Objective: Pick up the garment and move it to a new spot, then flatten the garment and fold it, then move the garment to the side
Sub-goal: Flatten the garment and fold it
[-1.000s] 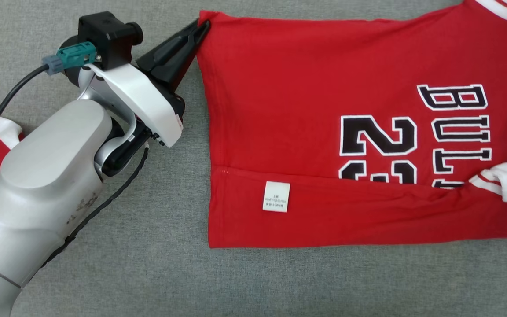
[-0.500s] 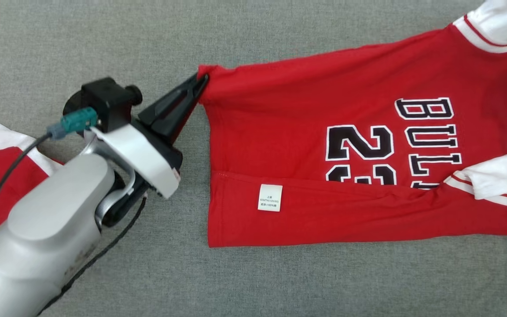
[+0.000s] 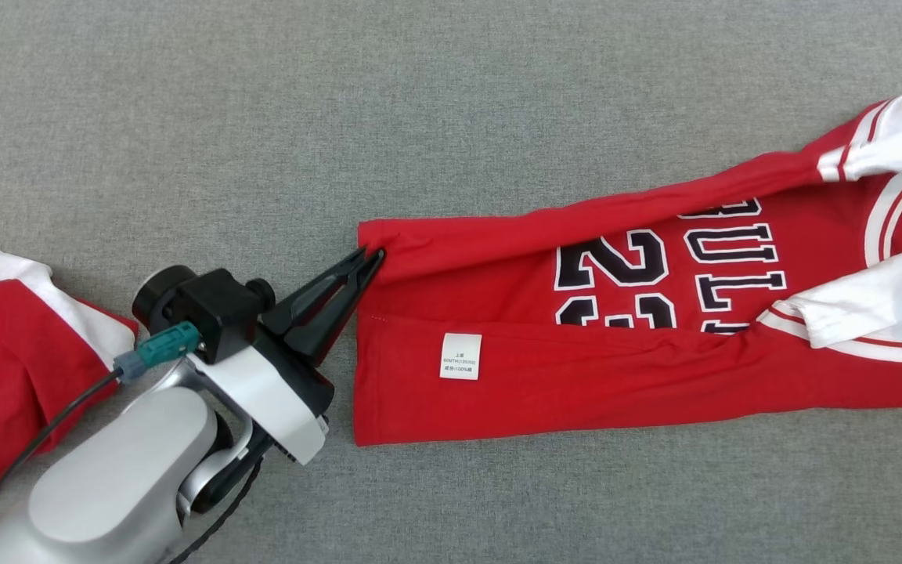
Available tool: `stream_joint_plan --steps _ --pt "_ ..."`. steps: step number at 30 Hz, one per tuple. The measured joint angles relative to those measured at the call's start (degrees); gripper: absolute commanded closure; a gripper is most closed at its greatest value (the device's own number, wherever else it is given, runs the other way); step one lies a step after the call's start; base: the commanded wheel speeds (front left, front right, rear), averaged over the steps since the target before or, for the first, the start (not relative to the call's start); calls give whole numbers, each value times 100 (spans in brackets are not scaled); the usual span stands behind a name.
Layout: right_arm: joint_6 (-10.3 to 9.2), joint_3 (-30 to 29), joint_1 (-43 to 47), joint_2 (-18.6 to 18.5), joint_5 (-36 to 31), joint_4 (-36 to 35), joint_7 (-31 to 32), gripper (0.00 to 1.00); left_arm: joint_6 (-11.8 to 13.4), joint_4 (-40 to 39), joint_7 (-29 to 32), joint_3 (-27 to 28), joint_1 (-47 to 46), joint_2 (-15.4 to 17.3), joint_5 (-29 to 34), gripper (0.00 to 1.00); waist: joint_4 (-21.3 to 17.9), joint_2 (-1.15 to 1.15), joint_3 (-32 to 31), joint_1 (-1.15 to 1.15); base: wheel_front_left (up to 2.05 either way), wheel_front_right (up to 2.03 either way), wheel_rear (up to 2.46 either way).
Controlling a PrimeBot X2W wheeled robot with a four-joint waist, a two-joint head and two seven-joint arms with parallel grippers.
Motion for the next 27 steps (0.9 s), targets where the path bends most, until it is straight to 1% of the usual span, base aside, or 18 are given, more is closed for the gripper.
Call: stream_joint_plan --steps 6,10,14,19,20,21,22,23,24,25,27 --pt "1 -494 837 178 -93 -330 32 100 111 -144 0 -99 270 83 163 100 -56 0 -56 0 0 0 0" --pt "0 -747 1289 399 -216 -499 126 100 192 -144 34 -211 408 94 202 100 -83 0 -95 0 0 0 0" --pt "0 -942 1619 678 -319 -587 245 100 272 26 62 -312 508 24 252 100 -90 0 -98 0 0 0 0" --pt "0 -1120 1926 984 -442 -633 463 100 305 321 37 -346 569 -104 300 100 -104 0 -101 0 0 0 0" --pt "0 -1120 1926 984 -442 -633 463 87 305 321 37 -346 569 -104 300 95 -104 0 -101 0 0 0 0" --pt "0 -1125 1962 1034 -464 -654 486 60 327 370 33 -339 603 -129 300 78 -110 0 -116 0 0 0 0" --pt "0 -1133 1998 1077 -494 -667 515 1 347 426 32 -336 636 -160 297 54 -117 0 -137 0 0 0 0" --pt "0 -1149 2031 1109 -520 -672 534 0 355 472 26 -321 656 -186 298 22 -124 0 -160 0 0 0 0" --pt "0 -1210 2059 1156 -547 -682 528 0 391 501 24 -291 669 -212 302 0 -132 0 -185 0 0 0 0" --pt "0 -1280 2106 1201 -586 -705 508 0 411 526 18 -255 691 -254 301 0 -138 0 -215 0 0 0 0" --pt "0 -1391 2232 1261 -655 -779 468 0 533 549 9 -132 776 -341 301 0 -148 0 -281 0 0 0 0"
